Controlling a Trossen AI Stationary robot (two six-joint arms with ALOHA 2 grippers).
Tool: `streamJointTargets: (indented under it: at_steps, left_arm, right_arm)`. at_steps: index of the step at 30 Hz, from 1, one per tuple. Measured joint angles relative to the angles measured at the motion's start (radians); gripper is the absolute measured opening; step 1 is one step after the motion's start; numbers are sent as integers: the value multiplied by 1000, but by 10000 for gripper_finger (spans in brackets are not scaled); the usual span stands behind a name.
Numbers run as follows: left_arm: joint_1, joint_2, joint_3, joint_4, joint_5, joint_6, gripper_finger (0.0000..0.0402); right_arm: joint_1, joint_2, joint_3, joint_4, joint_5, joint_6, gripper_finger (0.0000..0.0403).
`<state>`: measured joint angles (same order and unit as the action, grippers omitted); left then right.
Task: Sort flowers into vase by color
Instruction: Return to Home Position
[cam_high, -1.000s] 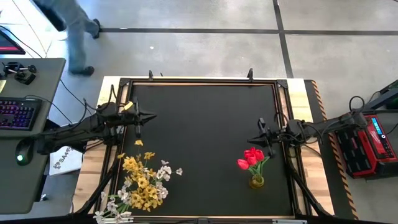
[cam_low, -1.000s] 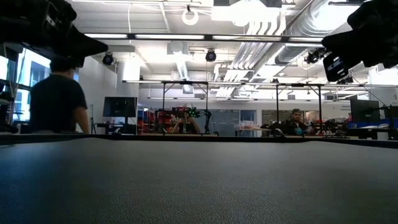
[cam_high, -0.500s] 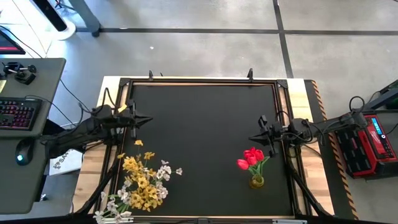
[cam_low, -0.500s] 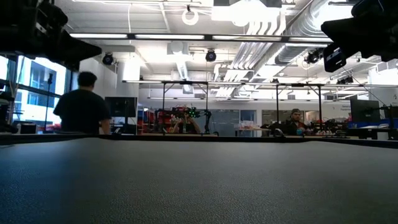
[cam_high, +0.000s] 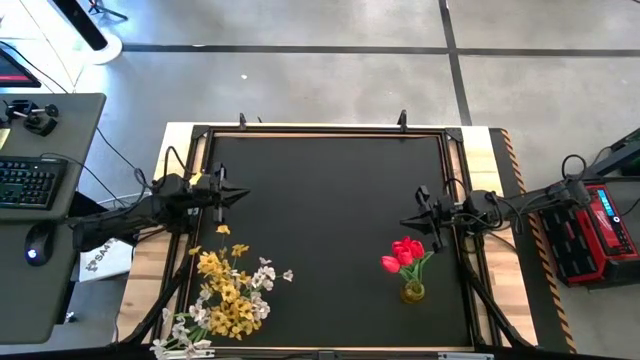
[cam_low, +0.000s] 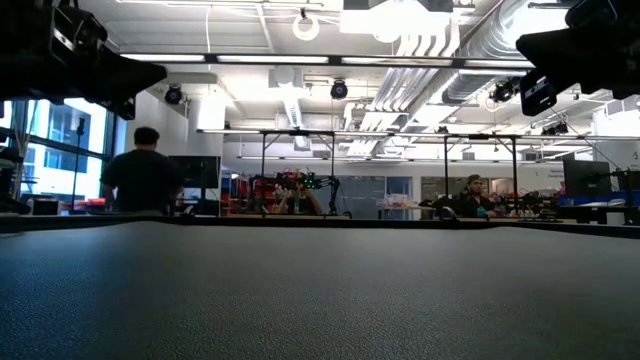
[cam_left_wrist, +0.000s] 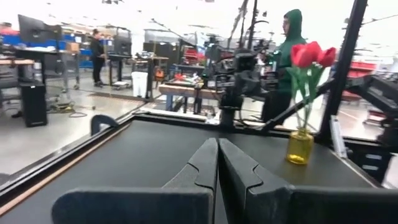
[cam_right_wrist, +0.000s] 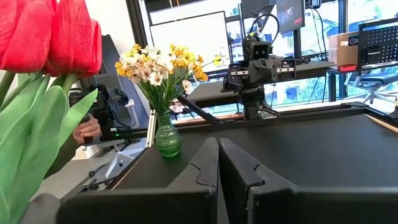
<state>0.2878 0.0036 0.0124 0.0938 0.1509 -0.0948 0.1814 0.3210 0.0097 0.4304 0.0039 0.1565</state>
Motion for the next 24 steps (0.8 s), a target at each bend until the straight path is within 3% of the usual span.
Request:
streamJointTargets:
  at_steps: [12,20,24]
  left_arm:
    - [-137,0,0,7,0,-20,0]
    - [-147,1,0,1,-4,-51,0]
    - [-147,1,0,1,-4,-51,0]
  right_arm:
    - [0,0,0,-40,8,-38,0]
    - [0,0,0,-68,11,86,0]
    - [0,0,0,-74,18,22,0]
